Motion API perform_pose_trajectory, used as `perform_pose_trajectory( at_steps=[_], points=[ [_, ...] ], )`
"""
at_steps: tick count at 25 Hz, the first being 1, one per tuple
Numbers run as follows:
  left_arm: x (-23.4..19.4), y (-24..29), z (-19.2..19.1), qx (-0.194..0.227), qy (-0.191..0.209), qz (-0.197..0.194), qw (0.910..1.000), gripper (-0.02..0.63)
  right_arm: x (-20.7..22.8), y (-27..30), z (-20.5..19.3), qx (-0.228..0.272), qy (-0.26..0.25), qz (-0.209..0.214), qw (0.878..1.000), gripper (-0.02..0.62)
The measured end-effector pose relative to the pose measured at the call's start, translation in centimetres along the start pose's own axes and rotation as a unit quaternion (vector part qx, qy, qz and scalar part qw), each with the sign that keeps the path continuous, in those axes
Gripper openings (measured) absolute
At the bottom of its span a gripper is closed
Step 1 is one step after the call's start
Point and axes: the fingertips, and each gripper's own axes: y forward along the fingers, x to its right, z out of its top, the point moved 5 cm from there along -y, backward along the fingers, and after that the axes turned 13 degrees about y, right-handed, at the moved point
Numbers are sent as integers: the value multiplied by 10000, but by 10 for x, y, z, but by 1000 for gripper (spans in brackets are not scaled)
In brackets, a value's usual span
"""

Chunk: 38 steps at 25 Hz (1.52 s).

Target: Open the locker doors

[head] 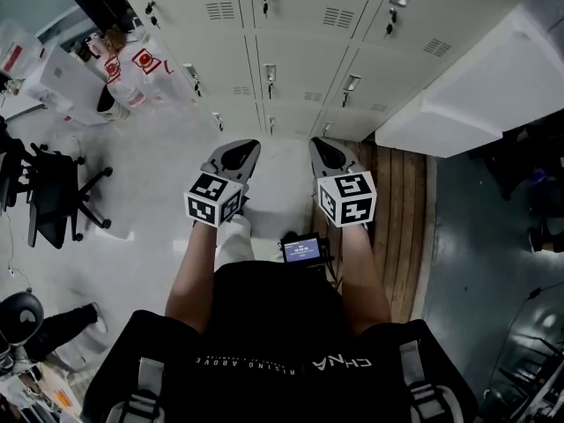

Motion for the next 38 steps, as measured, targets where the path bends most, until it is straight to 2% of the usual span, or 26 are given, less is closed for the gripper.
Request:
perform_pose_trajectory(
  at_steps=[5, 9, 14, 19, 24, 31, 33, 38],
  points=[
    [-56, 16, -5, 62, -70, 12, 10000, 21, 5, 37, 15, 45, 84, -219, 9997, 31],
    [-108, 30, 2, 176, 67, -2, 9998, 21, -7, 81, 38, 35, -1, -305, 9995, 31],
    [-169, 43, 10, 253, 185, -305, 9990, 21, -28, 137, 74, 128, -162, -433, 9988, 31],
    [-207, 57, 5, 226, 207, -564, 9979, 21, -39, 173, 78, 73, -39, -513, 9987, 31],
    [-218, 78, 0, 177, 139, -643, 9977, 21, -22, 195, 85, -23, -15, -565, 9984, 31],
    [-217, 98, 16, 249, -39, -275, 9993, 21, 1, 204, 114, -131, -386, -264, 9988, 31],
    [-212, 104, 21, 227, 10, -265, 9994, 21, 8, 204, 121, -108, -427, -204, 9988, 31],
    [-202, 115, 25, -19, 413, -303, 9987, 21, 14, 204, 123, -132, -464, -91, 9988, 31]
  ],
)
